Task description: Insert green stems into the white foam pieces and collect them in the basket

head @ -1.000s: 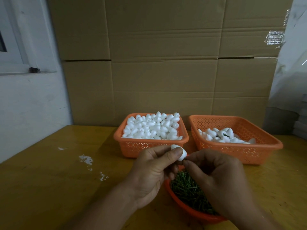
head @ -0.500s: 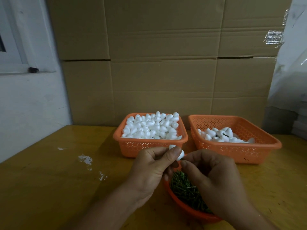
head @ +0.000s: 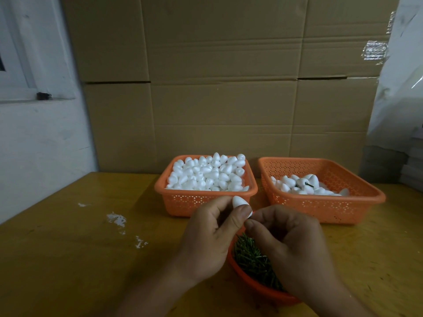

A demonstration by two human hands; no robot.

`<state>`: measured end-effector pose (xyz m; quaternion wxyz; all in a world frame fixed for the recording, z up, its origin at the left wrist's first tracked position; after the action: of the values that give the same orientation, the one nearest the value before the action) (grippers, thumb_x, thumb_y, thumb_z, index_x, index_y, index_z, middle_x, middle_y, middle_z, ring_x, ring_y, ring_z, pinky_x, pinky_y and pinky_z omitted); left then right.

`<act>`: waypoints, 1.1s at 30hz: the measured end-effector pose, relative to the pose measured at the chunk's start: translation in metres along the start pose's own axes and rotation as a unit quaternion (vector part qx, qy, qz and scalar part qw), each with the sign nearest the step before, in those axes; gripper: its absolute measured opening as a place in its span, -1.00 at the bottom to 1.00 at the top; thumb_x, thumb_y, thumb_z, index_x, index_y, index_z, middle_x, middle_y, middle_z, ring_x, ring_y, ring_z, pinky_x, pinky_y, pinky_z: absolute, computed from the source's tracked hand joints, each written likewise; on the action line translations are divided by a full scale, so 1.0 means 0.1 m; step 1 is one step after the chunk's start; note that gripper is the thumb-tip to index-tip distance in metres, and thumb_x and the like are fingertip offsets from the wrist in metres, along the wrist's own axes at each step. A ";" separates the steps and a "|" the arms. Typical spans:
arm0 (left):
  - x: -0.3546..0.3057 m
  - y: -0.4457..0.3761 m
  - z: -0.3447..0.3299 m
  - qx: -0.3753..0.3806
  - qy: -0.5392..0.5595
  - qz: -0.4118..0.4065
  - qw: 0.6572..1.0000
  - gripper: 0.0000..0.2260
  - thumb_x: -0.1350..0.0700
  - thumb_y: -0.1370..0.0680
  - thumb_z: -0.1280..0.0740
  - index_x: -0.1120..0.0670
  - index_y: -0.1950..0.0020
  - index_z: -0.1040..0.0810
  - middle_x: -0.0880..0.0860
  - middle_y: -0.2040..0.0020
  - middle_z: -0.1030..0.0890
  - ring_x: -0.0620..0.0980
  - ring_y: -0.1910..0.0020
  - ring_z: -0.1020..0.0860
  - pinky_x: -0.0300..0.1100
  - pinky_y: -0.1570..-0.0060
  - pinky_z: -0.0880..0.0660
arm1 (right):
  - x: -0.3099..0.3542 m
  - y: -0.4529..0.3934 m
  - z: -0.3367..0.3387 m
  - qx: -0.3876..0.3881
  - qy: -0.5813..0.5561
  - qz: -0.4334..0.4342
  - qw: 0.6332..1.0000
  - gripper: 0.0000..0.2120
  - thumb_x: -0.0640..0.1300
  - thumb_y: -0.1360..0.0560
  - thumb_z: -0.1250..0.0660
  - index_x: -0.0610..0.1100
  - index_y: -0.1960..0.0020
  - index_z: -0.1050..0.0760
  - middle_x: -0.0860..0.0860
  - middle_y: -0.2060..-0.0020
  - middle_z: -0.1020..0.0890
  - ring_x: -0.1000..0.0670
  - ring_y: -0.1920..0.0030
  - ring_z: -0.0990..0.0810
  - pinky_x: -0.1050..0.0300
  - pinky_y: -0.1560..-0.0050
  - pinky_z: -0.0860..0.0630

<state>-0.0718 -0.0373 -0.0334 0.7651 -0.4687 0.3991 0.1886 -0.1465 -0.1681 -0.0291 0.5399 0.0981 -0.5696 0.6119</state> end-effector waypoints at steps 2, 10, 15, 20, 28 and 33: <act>-0.03 0.01 0.00 0.004 -0.016 -0.011 1.000 -0.75 -0.10 -0.62 -0.29 0.05 0.12 -0.57 -0.08 0.34 -0.48 -0.17 0.31 -0.44 -0.13 0.31 -0.40 | 0.00 0.01 -0.01 -0.007 -0.012 -0.001 1.000 -0.86 -0.12 -0.45 -0.51 0.11 0.18 -0.63 0.09 0.43 -0.64 0.14 0.47 -0.56 0.34 0.44 -0.42; -0.08 0.02 -0.01 0.003 -0.035 -0.018 0.999 -0.69 -0.15 -0.60 -0.25 0.08 0.10 -0.55 0.00 0.28 -0.52 -0.06 0.26 -0.48 0.09 0.21 -0.47 | 0.01 0.02 -0.04 -0.005 -0.030 -0.008 1.000 -0.86 -0.14 -0.45 -0.51 0.09 0.20 -0.64 0.09 0.43 -0.64 0.15 0.47 -0.55 0.37 0.44 -0.40; -0.07 0.02 -0.02 0.017 -0.046 -0.013 0.999 -0.78 -0.08 -0.63 -0.25 0.00 0.10 -0.55 -0.16 0.32 -0.48 -0.24 0.30 -0.43 -0.26 0.28 -0.36 | -0.03 0.01 -0.01 -0.008 -0.006 -0.010 1.000 -0.86 -0.14 -0.46 -0.51 0.09 0.17 -0.64 0.09 0.40 -0.66 0.14 0.45 -0.57 0.35 0.42 -0.43; -0.08 0.03 -0.01 0.022 -0.016 0.003 1.000 -0.81 -0.06 -0.61 -0.27 0.00 0.08 -0.58 -0.18 0.33 -0.50 -0.25 0.29 -0.46 -0.31 0.25 -0.40 | -0.04 0.01 -0.04 -0.001 -0.047 -0.024 0.999 -0.83 -0.17 -0.47 -0.49 0.11 0.17 -0.65 0.08 0.38 -0.68 0.14 0.42 -0.61 0.34 0.40 -0.47; -0.01 0.04 -0.06 0.063 0.028 0.041 0.997 -0.59 -0.17 -0.58 -0.34 -0.13 -0.40 -0.45 -0.12 -0.02 -0.65 -0.23 0.08 -0.60 -0.35 0.18 -0.49 | -0.09 -0.06 -0.01 -0.013 -0.147 -0.077 0.986 -0.89 -0.20 -0.47 -0.46 -0.09 0.23 -0.66 -0.03 0.39 -0.68 0.13 0.41 -0.61 0.33 0.39 -0.48; 0.12 0.05 -0.03 0.026 -0.010 0.082 0.996 -0.43 -0.37 -0.43 -0.29 -0.21 -0.40 -0.40 -0.17 0.12 -0.56 -0.23 0.19 -0.53 -0.23 0.20 -0.47 | -0.15 -0.23 0.17 -0.071 -0.059 -0.074 0.993 -0.92 -0.14 -0.48 -0.47 -0.05 0.19 -0.67 -0.01 0.29 -0.70 0.01 0.25 -0.65 0.27 0.24 -0.56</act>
<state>-0.0694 -0.0387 -0.0465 0.7630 -0.4121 0.4335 0.2451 -0.1307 -0.1953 -0.0209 0.5545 0.1371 -0.6340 0.5214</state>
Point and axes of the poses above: each hand's wrist, its own y-axis away from the middle knuckle, its own z-axis out of the back of the hand, x = y × z, the point moved 5 cm from there along -y, towards the middle knuckle
